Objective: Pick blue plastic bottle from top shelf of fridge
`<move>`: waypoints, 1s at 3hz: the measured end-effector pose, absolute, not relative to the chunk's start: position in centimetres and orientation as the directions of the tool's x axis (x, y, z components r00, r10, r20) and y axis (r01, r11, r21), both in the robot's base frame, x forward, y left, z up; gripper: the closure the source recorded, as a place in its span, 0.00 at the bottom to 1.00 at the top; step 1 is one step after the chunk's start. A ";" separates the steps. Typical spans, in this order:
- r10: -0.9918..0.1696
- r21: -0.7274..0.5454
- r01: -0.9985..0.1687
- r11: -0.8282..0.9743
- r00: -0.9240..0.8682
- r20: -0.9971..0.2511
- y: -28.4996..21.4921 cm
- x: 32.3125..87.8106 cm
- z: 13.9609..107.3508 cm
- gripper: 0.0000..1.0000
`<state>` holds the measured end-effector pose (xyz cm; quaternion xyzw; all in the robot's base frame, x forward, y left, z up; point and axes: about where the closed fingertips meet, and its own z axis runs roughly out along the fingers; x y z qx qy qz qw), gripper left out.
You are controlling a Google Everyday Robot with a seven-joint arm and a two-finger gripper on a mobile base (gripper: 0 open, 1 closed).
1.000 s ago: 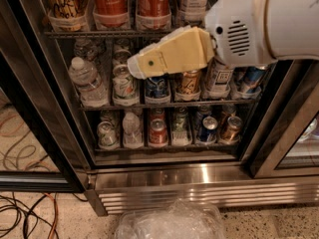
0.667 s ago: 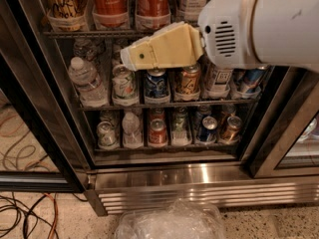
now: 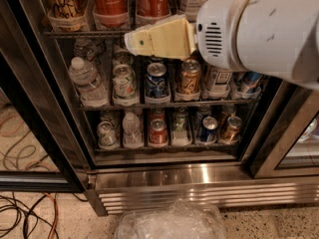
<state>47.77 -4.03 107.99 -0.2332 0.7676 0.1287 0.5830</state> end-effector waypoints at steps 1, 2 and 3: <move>-0.183 -0.079 -0.447 0.891 -0.194 -0.964 -5.0 48.7 108.1 0.00; -0.166 -0.087 -0.395 0.915 -0.172 -0.971 -5.9 49.3 108.2 0.00; -0.166 -0.113 -0.312 0.943 -0.150 -0.975 -6.7 48.4 109.4 0.00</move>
Offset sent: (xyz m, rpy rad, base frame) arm 0.0520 -0.0299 -0.0168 0.0387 -0.0587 -0.2098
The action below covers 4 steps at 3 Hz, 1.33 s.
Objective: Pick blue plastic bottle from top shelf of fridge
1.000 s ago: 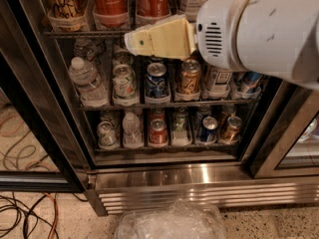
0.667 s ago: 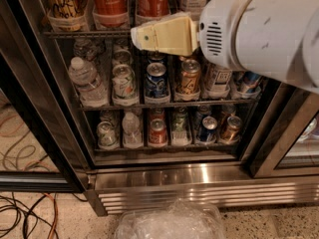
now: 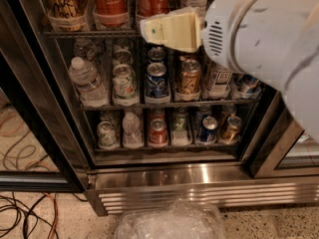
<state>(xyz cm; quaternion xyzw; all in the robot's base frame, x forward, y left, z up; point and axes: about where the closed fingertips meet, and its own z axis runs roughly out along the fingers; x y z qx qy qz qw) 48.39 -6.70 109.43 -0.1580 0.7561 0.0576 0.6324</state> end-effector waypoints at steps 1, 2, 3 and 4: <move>-0.166 -0.113 -0.312 0.943 -0.150 -0.975 -6.7 48.4 109.4 0.00; -0.166 -0.113 -0.312 0.943 -0.150 -0.975 -6.7 48.4 109.4 0.00; -0.166 -0.113 -0.312 0.943 -0.150 -0.975 -6.7 48.4 109.4 0.00; -0.167 -0.130 -0.279 0.952 -0.114 -0.979 -7.6 48.7 110.4 0.18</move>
Offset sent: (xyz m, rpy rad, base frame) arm 0.0162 -0.0054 -0.0007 0.0136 -0.0223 -0.0348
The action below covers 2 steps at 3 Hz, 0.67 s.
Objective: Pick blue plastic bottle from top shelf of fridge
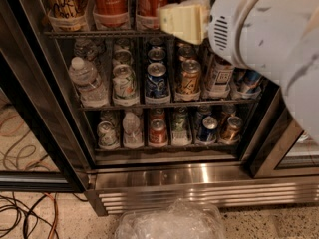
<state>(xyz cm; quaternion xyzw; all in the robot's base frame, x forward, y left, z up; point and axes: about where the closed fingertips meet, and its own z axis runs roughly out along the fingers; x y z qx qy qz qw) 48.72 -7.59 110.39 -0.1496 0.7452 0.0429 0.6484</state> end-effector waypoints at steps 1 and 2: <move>-0.176 -0.152 -0.262 0.953 -0.071 -0.982 -8.2 49.9 111.2 0.31; -0.181 -0.158 -0.278 0.947 -0.061 -0.982 -7.8 51.2 110.9 0.30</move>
Offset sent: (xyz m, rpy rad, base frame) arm 0.1060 0.0241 -0.0248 0.0035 -0.0247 -0.0011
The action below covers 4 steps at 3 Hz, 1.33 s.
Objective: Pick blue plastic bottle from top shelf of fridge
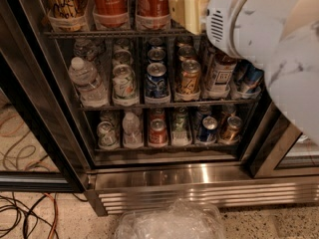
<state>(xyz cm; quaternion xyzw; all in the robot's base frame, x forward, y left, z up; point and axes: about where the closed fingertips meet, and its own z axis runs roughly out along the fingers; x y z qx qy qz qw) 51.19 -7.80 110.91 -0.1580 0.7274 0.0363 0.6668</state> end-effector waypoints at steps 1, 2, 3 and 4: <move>-0.179 -0.152 -0.288 0.945 -0.068 -0.982 -7.6 52.4 110.4 0.29; -0.175 -0.151 -0.272 0.950 -0.067 -0.982 -8.1 53.5 110.6 0.28; -0.143 -0.122 -0.245 0.962 -0.073 -0.987 -8.7 55.0 111.3 0.29; -0.103 -0.081 -0.230 0.970 -0.087 -0.991 -8.2 57.2 111.3 0.29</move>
Offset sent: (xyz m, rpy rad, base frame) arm 0.0997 0.0271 -0.0352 0.0277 0.0178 -0.0620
